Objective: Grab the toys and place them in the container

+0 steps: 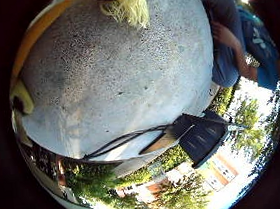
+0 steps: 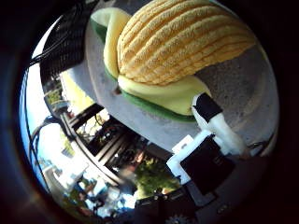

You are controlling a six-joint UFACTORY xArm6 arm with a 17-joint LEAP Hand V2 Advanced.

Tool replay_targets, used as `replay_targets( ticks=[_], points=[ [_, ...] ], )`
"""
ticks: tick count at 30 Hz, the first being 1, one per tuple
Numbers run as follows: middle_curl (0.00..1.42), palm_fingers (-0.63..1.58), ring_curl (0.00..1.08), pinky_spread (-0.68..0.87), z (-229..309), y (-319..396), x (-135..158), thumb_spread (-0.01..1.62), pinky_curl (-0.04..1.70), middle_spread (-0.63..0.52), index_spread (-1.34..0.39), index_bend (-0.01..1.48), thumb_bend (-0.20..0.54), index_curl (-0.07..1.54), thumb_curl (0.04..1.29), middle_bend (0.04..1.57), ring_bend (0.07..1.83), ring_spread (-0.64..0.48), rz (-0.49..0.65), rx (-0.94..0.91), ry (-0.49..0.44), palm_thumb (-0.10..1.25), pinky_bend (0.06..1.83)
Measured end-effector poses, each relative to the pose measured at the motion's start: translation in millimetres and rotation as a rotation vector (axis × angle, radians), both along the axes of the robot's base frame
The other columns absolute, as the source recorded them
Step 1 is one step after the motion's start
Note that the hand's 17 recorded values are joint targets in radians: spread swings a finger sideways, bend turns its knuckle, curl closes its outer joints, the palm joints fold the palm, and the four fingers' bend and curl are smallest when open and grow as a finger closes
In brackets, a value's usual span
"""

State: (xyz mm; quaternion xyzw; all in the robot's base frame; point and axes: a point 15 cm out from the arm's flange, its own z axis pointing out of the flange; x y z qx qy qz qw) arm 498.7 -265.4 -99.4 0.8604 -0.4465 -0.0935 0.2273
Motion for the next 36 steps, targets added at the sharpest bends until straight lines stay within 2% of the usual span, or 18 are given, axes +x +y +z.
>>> replay_targets(
  ticks=[1, 2, 4, 7, 9, 11, 14, 17, 21, 28, 32, 36],
  points=[
    [0.37, 0.27, 0.32, 0.39, -0.6, 0.0, 2.3, 1.04, 0.25, -0.05, -0.21, 0.19, -0.024, 0.28, 0.4, 0.23, 0.37, 0.21, 0.003, 0.001, -0.009, 0.83, 0.37],
    [0.4, 0.52, 0.35, 0.37, -0.7, 0.0, 5.6, 1.04, 0.25, -0.06, -0.23, 0.15, -0.019, 0.26, 0.41, 0.32, 0.5, 0.17, 0.008, 0.002, -0.021, 0.84, 0.41],
    [0.45, 0.64, 0.4, 0.34, 0.2, -0.8, 10.2, 1.03, 0.26, -0.09, -0.26, 0.09, -0.022, 0.23, 0.41, 0.42, 0.67, 0.15, 0.016, 0.004, -0.037, 0.85, 0.43],
    [0.58, 0.64, 0.57, 0.3, 8.7, -5.4, 17.1, 1.02, 0.29, -0.15, -0.35, 0.1, -0.024, 0.17, 0.42, 0.64, 1.03, 0.08, 0.018, 0.001, -0.063, 0.87, 0.44],
    [0.64, 0.66, 0.63, 0.29, 16.2, -9.7, 24.5, 1.01, 0.3, -0.18, -0.4, 0.17, -0.025, 0.15, 0.43, 0.71, 1.13, 0.05, 0.019, -0.003, -0.092, 0.88, 0.48],
    [0.72, 0.78, 0.69, 0.29, 20.6, -13.8, 29.6, 1.0, 0.34, -0.22, -0.47, 0.23, -0.025, 0.14, 0.43, 0.8, 1.23, 0.01, 0.018, -0.005, -0.115, 0.9, 0.6],
    [0.81, 0.96, 0.73, 0.29, 22.1, -15.4, 27.3, 0.99, 0.45, -0.26, -0.57, 0.31, -0.029, 0.11, 0.44, 0.88, 1.26, -0.03, 0.007, -0.003, -0.111, 0.9, 0.91],
    [0.89, 1.06, 0.76, 0.28, 24.5, -14.2, 24.7, 0.98, 0.55, -0.27, -0.66, 0.38, -0.026, 0.11, 0.46, 0.96, 1.25, -0.05, 0.001, -0.003, -0.099, 0.91, 1.14],
    [0.96, 1.05, 0.8, 0.24, 27.8, -5.0, 7.2, 0.99, 0.68, -0.28, -0.76, 0.48, -0.001, 0.1, 0.5, 1.02, 1.26, -0.08, -0.018, -0.005, -0.018, 0.99, 1.31],
    [1.06, 0.99, 0.84, 0.2, 73.1, 14.7, -19.7, 1.07, 0.79, -0.28, -0.92, 0.67, -0.006, 0.09, 0.58, 1.07, 1.32, -0.11, -0.1, 0.005, 0.109, 1.06, 1.41],
    [1.11, 0.95, 0.86, 0.18, 124.9, 22.9, -36.5, 1.11, 0.83, -0.28, -0.99, 0.76, -0.014, 0.08, 0.61, 1.1, 1.34, -0.12, -0.142, -0.001, 0.185, 1.05, 1.42],
    [1.13, 0.92, 0.88, 0.17, 191.6, 43.8, -40.9, 1.13, 0.86, -0.28, -1.04, 0.83, -0.014, 0.08, 0.63, 1.11, 1.36, -0.13, -0.151, 0.021, 0.204, 1.04, 1.44]
  ],
)
